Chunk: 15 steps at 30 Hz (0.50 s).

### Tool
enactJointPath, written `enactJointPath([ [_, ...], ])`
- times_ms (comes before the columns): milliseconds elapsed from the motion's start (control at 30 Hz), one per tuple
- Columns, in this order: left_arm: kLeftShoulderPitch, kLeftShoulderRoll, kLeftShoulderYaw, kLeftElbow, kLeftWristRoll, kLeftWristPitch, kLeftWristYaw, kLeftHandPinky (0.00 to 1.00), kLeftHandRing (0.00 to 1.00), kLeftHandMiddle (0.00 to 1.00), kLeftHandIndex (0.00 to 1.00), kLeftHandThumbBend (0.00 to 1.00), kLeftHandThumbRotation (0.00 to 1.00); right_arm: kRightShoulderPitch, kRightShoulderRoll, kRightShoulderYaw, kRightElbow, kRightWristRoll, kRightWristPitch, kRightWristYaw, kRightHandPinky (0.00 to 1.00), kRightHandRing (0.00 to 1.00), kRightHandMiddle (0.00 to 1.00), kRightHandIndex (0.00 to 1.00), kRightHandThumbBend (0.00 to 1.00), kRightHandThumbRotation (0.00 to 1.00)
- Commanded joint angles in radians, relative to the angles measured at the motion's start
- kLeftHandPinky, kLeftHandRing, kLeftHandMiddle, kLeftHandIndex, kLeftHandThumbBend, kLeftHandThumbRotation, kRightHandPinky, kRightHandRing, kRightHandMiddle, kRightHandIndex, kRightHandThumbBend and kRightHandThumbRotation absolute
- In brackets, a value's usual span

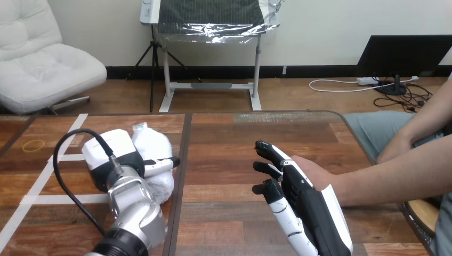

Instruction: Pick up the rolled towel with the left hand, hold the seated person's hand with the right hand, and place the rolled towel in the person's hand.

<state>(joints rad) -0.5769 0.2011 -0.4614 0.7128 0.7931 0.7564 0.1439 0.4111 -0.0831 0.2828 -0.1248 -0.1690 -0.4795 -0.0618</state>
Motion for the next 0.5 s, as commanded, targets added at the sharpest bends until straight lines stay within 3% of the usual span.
enactJointPath([
  [0,0.025,-0.024,-0.015,-0.017,-0.001,-0.021,0.033,0.31,0.33,0.4,0.56,0.78,0.12,-0.036,0.017,-0.015,-0.034,0.009,-0.002,0.005,0.69,0.84,0.89,0.87,0.58,0.88],
  [133,0.039,-0.027,-0.009,-0.024,-0.008,-0.033,0.058,0.24,0.27,0.34,0.52,0.79,0.04,-0.038,0.018,-0.018,-0.033,0.009,-0.003,0.008,0.69,0.84,0.89,0.87,0.58,0.87],
  [467,0.07,-0.027,0.004,-0.055,-0.023,-0.057,0.086,0.17,0.22,0.31,0.48,0.78,0.0,-0.041,0.018,-0.021,-0.025,0.017,-0.009,0.018,0.7,0.85,0.89,0.87,0.59,0.87],
])
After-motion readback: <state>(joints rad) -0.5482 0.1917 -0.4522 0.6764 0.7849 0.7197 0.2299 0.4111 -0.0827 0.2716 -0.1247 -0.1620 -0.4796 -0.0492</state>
